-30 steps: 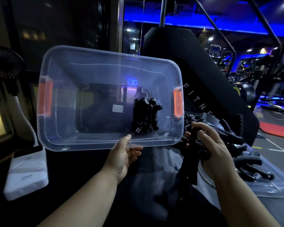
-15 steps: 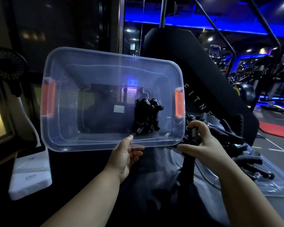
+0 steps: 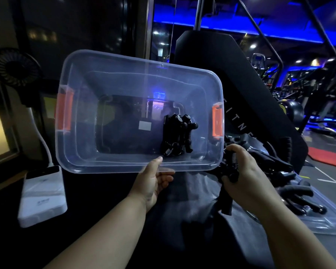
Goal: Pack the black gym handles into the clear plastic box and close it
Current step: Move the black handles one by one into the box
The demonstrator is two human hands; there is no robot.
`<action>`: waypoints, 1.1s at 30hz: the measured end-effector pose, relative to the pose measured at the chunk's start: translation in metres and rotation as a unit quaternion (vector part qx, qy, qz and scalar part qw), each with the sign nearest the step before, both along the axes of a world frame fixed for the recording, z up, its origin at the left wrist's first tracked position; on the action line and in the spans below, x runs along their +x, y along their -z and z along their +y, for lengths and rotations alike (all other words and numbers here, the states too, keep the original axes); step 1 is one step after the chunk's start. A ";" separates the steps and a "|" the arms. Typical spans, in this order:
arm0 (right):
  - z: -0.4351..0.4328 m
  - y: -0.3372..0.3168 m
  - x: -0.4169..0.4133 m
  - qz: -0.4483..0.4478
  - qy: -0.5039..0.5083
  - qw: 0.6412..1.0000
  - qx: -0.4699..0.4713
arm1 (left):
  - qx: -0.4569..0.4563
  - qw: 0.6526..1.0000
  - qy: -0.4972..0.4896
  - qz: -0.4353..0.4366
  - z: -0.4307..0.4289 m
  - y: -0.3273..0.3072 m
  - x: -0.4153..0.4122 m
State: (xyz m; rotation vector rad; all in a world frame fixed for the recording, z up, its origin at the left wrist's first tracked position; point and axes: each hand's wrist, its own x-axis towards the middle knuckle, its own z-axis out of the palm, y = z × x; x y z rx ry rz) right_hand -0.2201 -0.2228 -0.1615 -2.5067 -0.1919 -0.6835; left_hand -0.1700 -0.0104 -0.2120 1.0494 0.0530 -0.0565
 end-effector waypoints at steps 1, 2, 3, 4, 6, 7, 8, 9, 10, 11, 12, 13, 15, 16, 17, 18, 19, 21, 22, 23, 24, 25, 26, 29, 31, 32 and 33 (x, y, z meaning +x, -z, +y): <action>-0.001 0.001 0.000 -0.007 -0.001 1.000 0.014 | 0.000 1.000 0.001 -0.001 0.000 0.000 0.000; -0.003 0.003 0.001 -0.014 -0.002 1.000 0.026 | 0.000 1.000 0.003 -0.001 0.000 0.000 -0.001; -0.005 0.003 0.001 -0.024 -0.002 0.999 0.037 | -0.001 1.000 0.004 -0.001 0.000 0.000 -0.001; -0.007 0.002 -0.001 -0.035 -0.004 0.998 0.052 | -0.004 1.000 0.005 0.000 0.000 -0.001 -0.001; -0.005 -0.009 -0.007 -0.061 -0.022 0.994 0.091 | -0.006 1.000 0.008 0.002 0.000 -0.001 -0.001; -0.003 -0.016 -0.010 -0.074 -0.038 0.991 0.106 | -0.006 1.000 0.007 0.002 0.000 -0.002 -0.001; -0.001 -0.024 -0.013 -0.084 -0.055 0.987 0.122 | -0.008 1.000 0.006 0.003 0.000 -0.002 -0.001; 0.003 -0.032 -0.016 -0.092 -0.071 0.984 0.135 | -0.010 1.000 0.006 0.003 0.000 -0.002 0.000; 0.008 -0.039 -0.015 -0.100 -0.084 0.981 0.142 | -0.011 1.000 0.006 0.002 0.000 -0.001 0.000; 0.013 -0.045 -0.014 -0.109 -0.093 0.979 0.143 | -0.010 1.000 0.006 0.001 0.000 -0.002 -0.001; 0.018 -0.050 -0.010 -0.120 -0.097 0.978 0.140 | -0.009 1.000 0.007 -0.001 0.000 -0.002 -0.001; 0.024 -0.054 -0.005 -0.127 -0.098 0.978 0.136 | -0.006 1.000 0.008 -0.003 0.000 -0.002 -0.002; 0.036 -0.060 0.010 -0.129 -0.097 0.978 0.133 | -0.003 1.000 0.008 -0.008 0.000 -0.003 -0.003; 0.041 -0.062 0.019 -0.126 -0.098 0.978 0.131 | -0.002 1.000 0.008 -0.009 0.000 -0.004 -0.004; 0.047 -0.062 0.028 -0.121 -0.099 0.979 0.128 | -0.002 1.000 0.009 -0.009 0.001 -0.004 -0.004; 0.054 -0.062 0.038 -0.115 -0.099 0.981 0.122 | -0.005 1.000 0.012 -0.009 0.001 -0.004 -0.004; 0.061 -0.060 0.048 -0.110 -0.101 0.982 0.113 | -0.012 1.000 0.017 -0.012 0.001 -0.004 -0.004; 0.075 -0.055 0.067 -0.099 -0.103 0.986 0.088 | -0.023 0.999 0.025 -0.018 0.001 -0.004 -0.003; 0.081 -0.052 0.077 -0.088 -0.102 0.988 0.075 | -0.023 0.999 0.028 -0.017 0.000 -0.003 -0.002; 0.086 -0.048 0.087 -0.076 -0.101 0.990 0.064 | -0.023 0.999 0.030 -0.015 0.000 -0.003 -0.001; 0.090 -0.045 0.097 -0.062 -0.100 0.991 0.056 | -0.023 0.999 0.031 -0.013 0.000 -0.002 0.000; 0.094 -0.043 0.106 -0.050 -0.099 0.993 0.048 | -0.023 0.999 0.033 -0.012 -0.001 -0.002 0.001; 0.097 -0.042 0.114 -0.038 -0.095 0.994 0.039 | -0.025 0.999 0.036 -0.012 -0.001 -0.001 0.002; 0.108 -0.040 0.132 -0.018 -0.089 0.996 -0.003 | -0.023 0.999 0.038 -0.021 -0.002 0.002 0.004; 0.116 -0.039 0.142 -0.006 -0.096 0.995 -0.025 | -0.024 0.999 0.034 -0.030 -0.001 0.004 0.004; 0.119 -0.038 0.146 0.000 -0.101 0.994 -0.035 | -0.023 0.999 0.032 -0.032 -0.001 0.004 0.004; 0.121 -0.037 0.150 0.003 -0.104 0.994 -0.044 | -0.021 0.999 0.031 -0.034 0.000 0.005 0.004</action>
